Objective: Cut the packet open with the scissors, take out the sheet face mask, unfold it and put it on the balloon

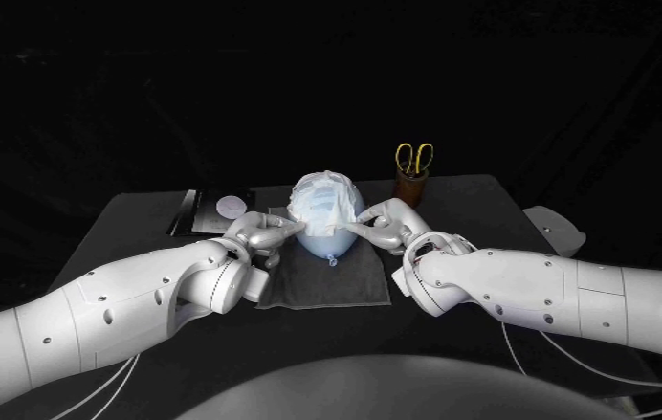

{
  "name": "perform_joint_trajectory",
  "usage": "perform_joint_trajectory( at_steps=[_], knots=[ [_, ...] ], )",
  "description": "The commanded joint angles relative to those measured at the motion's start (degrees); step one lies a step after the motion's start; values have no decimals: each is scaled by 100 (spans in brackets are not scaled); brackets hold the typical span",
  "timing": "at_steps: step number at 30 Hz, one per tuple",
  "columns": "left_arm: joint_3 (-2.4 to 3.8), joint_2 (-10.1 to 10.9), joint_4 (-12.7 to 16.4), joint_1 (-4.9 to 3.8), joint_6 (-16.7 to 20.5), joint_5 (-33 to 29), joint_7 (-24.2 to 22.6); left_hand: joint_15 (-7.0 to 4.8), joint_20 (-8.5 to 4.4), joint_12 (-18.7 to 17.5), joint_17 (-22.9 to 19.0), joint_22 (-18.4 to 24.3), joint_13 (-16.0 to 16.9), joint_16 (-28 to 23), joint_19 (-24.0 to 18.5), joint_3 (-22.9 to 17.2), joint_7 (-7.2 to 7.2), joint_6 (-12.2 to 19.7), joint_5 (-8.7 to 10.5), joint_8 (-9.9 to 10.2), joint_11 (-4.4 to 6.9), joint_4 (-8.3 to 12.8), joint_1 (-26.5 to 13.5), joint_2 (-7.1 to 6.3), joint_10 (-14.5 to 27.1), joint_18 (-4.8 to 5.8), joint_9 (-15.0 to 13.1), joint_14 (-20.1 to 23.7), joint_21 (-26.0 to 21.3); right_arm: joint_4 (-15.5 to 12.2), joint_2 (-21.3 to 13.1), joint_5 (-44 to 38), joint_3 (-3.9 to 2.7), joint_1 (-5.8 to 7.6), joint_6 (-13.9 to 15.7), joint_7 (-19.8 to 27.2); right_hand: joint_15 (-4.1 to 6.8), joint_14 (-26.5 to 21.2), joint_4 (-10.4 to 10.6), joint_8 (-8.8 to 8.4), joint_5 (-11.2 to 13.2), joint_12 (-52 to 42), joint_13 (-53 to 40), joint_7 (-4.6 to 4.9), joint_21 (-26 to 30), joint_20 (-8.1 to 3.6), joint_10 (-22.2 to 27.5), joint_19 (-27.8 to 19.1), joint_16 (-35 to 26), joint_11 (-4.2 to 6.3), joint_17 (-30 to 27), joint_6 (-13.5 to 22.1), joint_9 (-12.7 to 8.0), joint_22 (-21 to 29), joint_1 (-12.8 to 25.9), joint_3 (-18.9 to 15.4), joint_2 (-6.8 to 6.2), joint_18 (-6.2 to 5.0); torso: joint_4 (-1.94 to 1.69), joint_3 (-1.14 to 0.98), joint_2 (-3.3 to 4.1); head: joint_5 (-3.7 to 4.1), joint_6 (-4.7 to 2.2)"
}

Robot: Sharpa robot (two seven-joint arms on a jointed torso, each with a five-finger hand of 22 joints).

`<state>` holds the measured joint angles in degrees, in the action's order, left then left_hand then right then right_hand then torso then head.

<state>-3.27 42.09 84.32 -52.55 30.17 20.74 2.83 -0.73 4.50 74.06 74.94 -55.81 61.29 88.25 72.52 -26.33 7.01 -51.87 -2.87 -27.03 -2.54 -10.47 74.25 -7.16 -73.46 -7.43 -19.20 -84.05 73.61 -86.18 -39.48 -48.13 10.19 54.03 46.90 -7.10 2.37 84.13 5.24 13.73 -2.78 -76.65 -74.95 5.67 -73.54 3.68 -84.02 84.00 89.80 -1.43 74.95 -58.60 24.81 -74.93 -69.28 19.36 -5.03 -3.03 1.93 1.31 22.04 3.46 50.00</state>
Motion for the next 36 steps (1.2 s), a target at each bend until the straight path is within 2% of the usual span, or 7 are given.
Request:
perform_joint_trajectory(
  at_steps=[1, 7, 18, 25, 30, 34, 36],
  knots=[
    [8, -24, -6, -13, 191, -30, 42, -61, -27, 51, 1016, -25, 61, 43, 48, 32, -15, -59, 4, 39, 21, -91, -20, 69, -74, 91, 15, -457, 26, 3, 10, 27, -6, 3, 48, 41, 39, 587, 57, -36, 1, 15, -793, 4, 8, -55, -146, 231, 20, 40, 1505, -31, -15, -1068, 4, -53, 9, -22, 2, 1, -4, -10, 0],
    [8, -37, -22, -15, 286, -54, 61, -85, -46, 85, 1054, -52, 141, 52, 74, 54, -49, -121, 4, 42, 50, -129, 0, 106, -150, 97, 20, -469, 38, 2, 18, 126, -8, 3, 51, 109, 38, 587, 163, -58, 1, -2, -802, 5, -7, -58, -157, 236, 20, 37, 1505, -43, -28, -1072, 72, -115, 33, -18, 5, 1, -2, -17, 0],
    [7, -93, -44, -27, 412, -135, 42, -147, -100, 124, 1121, -94, 282, 69, 118, 76, -113, -237, 5, 60, 116, 46, 286, 38, -290, 107, 28, -489, 55, 62, 89, 285, -16, 4, 124, 271, 51, 587, 238, -70, -1, -23, -813, -19, -49, -65, -172, 247, 20, 57, 1505, -77, -37, -1082, 7, -80, 193, -10, 3, 2, -2, -13, 0],
    [7, -115, -40, -32, 540, -144, -55, -183, -129, 119, 1154, -123, 330, 77, 140, -21, -158, -342, 4, 47, 159, 275, 588, 67, -340, 113, 18, -499, 65, 156, 142, 416, -30, 9, 242, 384, 102, 587, 44, -38, -1, -103, -854, -88, -157, -98, -212, 276, 20, 119, 1505, -167, -15, -1111, -402, 188, 442, 8, 2, 2, -1, -2, 0],
    [7, -89, -11, -33, 537, -139, -75, -114, -110, 15, 1042, -110, 202, 43, 133, 214, -48, -201, 6, 179, 64, 65, 226, -124, -232, 117, 69, -468, 52, 176, 154, 485, -37, 16, 231, 398, 90, 587, 76, -54, 1, -62, -834, -57, -102, -101, -200, 264, 20, 95, 1505, -145, -17, -1095, -304, 110, 316, -1, 2, 0, 0, -1, 0],
    [7, -81, -9, -33, 549, -117, -75, -110, -104, 9, 1041, -108, 196, 42, 132, 238, -45, -197, 5, 190, 61, 48, 207, -138, -224, 117, 73, -468, 50, 177, 160, 504, -39, 18, 233, 398, 115, 587, -71, -21, -2, -83, -846, -107, -148, -113, -210, 275, 20, 135, 1505, -199, 6, -1107, -518, 282, 419, 7, 2, 2, -3, 1, 0],
    [7, -80, -9, -33, 561, -102, -81, -106, -99, 2, 1038, -106, 189, 41, 131, 263, -37, -179, 5, 210, 55, 35, 194, -156, -215, 115, 81, -467, 48, 185, 161, 534, -40, 19, 251, 404, 140, 587, -264, 43, -3, -135, -872, -135, -201, -132, -236, 288, 20, 164, 1505, -272, 50, -1121, -734, 524, 531, 16, 2, 3, -5, -5, 0]
  ],
)
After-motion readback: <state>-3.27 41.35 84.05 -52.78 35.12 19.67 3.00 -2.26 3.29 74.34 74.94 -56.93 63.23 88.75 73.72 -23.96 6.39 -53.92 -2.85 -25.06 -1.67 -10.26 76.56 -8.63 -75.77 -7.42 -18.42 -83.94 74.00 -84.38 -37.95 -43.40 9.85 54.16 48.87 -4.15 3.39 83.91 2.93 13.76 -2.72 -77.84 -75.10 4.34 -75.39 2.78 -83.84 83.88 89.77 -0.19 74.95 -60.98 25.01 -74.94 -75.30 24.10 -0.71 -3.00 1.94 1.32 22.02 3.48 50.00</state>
